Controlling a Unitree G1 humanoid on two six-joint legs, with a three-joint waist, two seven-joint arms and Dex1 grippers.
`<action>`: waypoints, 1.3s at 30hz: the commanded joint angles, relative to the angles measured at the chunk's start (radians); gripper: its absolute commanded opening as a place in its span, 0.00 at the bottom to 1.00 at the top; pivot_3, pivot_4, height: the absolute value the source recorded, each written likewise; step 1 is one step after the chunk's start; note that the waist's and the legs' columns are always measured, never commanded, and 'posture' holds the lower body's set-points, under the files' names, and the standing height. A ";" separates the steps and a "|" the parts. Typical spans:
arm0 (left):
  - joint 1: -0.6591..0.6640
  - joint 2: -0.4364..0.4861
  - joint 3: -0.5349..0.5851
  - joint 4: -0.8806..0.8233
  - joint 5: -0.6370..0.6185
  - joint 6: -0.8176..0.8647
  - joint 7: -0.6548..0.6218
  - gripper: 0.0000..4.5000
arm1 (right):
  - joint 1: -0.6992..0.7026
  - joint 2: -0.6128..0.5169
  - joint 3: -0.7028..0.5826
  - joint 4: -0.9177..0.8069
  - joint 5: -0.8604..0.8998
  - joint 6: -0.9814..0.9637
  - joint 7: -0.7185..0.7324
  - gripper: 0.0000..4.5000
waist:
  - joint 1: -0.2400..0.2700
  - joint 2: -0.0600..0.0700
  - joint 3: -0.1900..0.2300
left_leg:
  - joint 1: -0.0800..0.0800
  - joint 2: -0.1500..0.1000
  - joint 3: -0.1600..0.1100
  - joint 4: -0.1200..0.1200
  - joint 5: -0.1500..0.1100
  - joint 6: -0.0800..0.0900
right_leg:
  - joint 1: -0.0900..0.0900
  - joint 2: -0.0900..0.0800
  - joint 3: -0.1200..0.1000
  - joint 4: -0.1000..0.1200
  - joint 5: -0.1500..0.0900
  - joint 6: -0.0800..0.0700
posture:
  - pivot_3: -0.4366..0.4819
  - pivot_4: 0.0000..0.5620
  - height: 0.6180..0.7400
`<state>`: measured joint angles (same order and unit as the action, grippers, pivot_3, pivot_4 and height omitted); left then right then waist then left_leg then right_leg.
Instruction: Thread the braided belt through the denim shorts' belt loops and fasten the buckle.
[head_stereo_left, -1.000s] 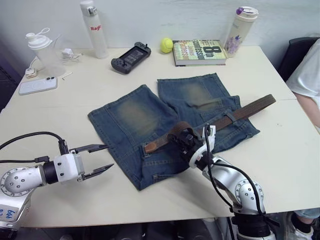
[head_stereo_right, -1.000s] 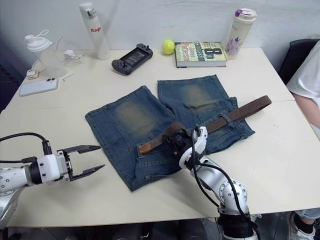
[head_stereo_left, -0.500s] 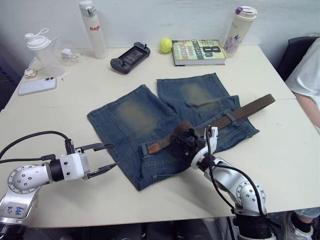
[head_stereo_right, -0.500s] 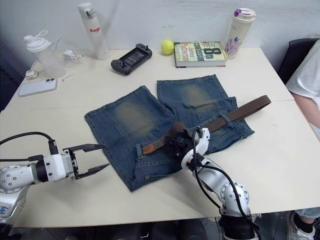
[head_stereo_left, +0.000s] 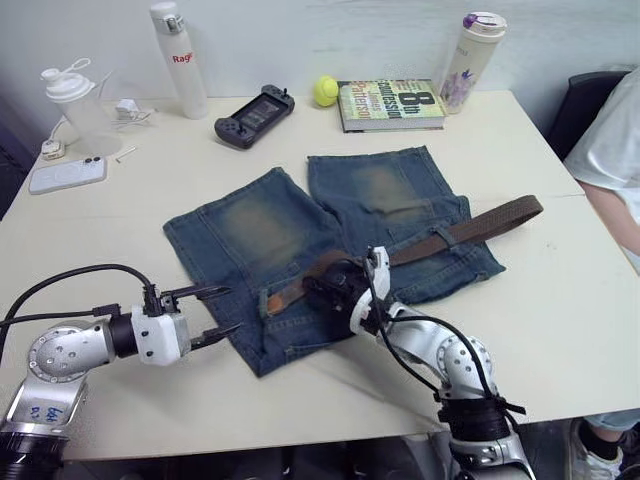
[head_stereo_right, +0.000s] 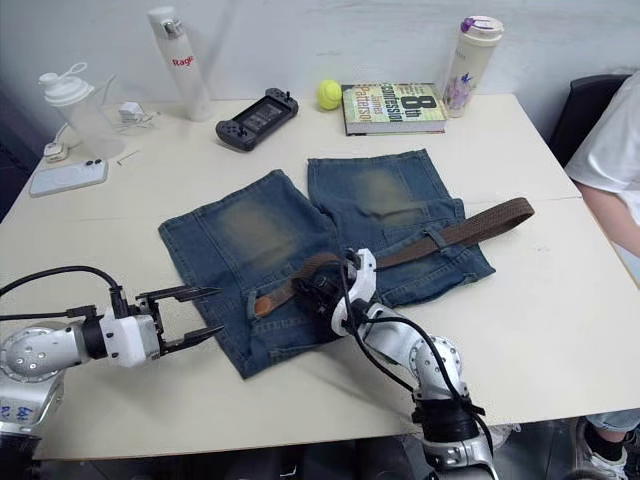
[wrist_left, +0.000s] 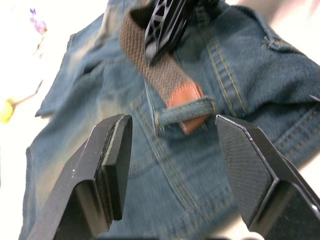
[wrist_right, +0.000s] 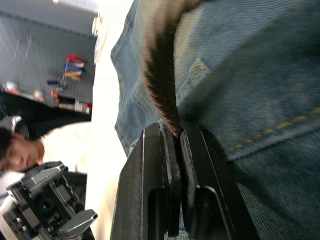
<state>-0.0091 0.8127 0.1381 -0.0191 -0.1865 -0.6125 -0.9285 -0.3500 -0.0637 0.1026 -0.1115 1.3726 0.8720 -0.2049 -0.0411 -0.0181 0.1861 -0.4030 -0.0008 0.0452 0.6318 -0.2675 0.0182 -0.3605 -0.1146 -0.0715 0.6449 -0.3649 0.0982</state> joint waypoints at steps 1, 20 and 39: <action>-0.009 0.000 -0.003 0.036 0.013 -0.062 -0.001 0.65 | -0.038 0.058 0.034 0.049 -0.091 -0.014 0.097 0.00 | -0.006 0.000 0.000 | 0.000 0.000 0.000 0.000 0.000 0.000 | 0.000 0.000 0.000 0.000 0.000 0.000 | 0.48 0.27 1.00; -0.069 0.043 -0.001 0.403 0.234 -0.580 0.109 0.65 | -0.099 0.159 0.047 0.136 -0.305 0.133 0.282 0.00 | -0.020 -0.001 0.000 | 0.001 0.002 0.002 -0.002 0.000 -0.002 | -0.003 0.000 -0.005 0.001 0.000 0.000 | 0.48 0.27 1.00; -0.060 0.005 0.023 0.500 0.434 -0.710 0.393 0.65 | -0.114 0.209 -0.023 0.143 -0.391 0.191 0.314 0.00 | -0.021 -0.004 -0.002 | 0.000 0.006 0.014 -0.002 -0.002 -0.003 | -0.014 -0.002 -0.006 0.012 0.000 0.000 | 0.48 0.27 1.00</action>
<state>-0.0684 0.8364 0.1489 0.4864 0.2308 -1.3410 -0.5802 -0.4677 0.1275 0.0697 0.0076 0.9914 1.0335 0.0990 -0.0620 -0.0220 0.1837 -0.4026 0.0056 0.0594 0.6297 -0.2691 0.0148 -0.3745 -0.1163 -0.0778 0.6570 -0.3646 0.0979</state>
